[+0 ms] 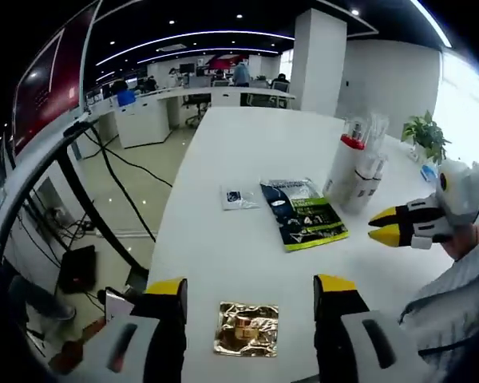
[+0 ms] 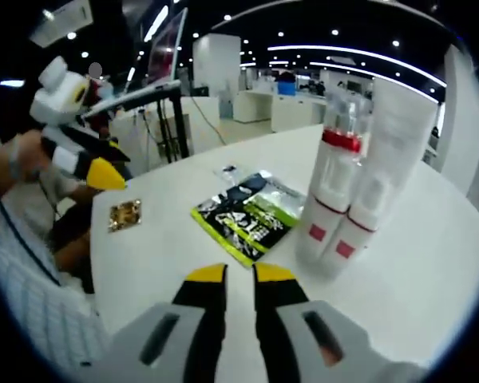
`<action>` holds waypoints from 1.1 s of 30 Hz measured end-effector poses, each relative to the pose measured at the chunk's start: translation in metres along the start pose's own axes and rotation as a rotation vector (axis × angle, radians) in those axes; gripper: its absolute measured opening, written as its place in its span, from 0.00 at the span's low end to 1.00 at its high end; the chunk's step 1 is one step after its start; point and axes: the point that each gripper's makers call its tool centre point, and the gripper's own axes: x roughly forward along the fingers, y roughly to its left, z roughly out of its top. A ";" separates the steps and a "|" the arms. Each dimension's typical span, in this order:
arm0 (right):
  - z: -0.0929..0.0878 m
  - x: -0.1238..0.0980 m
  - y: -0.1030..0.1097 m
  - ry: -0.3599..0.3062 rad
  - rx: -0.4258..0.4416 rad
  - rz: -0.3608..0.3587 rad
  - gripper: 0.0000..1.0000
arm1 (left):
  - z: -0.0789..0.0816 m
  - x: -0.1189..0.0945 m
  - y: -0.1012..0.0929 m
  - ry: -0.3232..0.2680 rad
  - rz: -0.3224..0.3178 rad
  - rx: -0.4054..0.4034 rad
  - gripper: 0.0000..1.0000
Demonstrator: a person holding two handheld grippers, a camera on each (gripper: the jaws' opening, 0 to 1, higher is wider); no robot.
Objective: Arrange the skincare products in the storage area until every visible bottle or jar stands upright without overlapping.
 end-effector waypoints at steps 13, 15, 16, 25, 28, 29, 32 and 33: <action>-0.006 0.000 0.002 0.023 -0.021 0.007 0.11 | -0.053 0.011 0.006 0.076 0.048 -0.026 0.74; -0.004 0.000 0.002 0.017 -0.018 0.008 0.11 | -0.055 0.012 0.005 0.101 0.040 -0.042 0.73; -0.004 0.000 0.002 0.016 -0.018 0.008 0.11 | -0.057 0.013 0.005 0.112 0.036 -0.049 0.73; -0.007 -0.002 0.000 0.026 -0.005 -0.003 0.11 | -0.060 0.019 0.007 0.181 0.045 -0.057 0.69; -0.005 -0.002 -0.001 0.018 0.000 -0.007 0.11 | -0.060 0.020 0.009 0.190 0.053 -0.045 0.67; -0.005 -0.003 -0.001 0.018 -0.002 -0.009 0.11 | -0.061 0.020 0.009 0.198 0.059 -0.038 0.66; -0.006 -0.002 0.001 0.022 -0.008 -0.006 0.11 | -0.064 0.018 0.015 0.240 0.099 0.063 0.62; -0.006 -0.002 0.001 0.023 -0.010 -0.005 0.11 | -0.062 0.020 0.009 0.230 0.079 0.020 0.61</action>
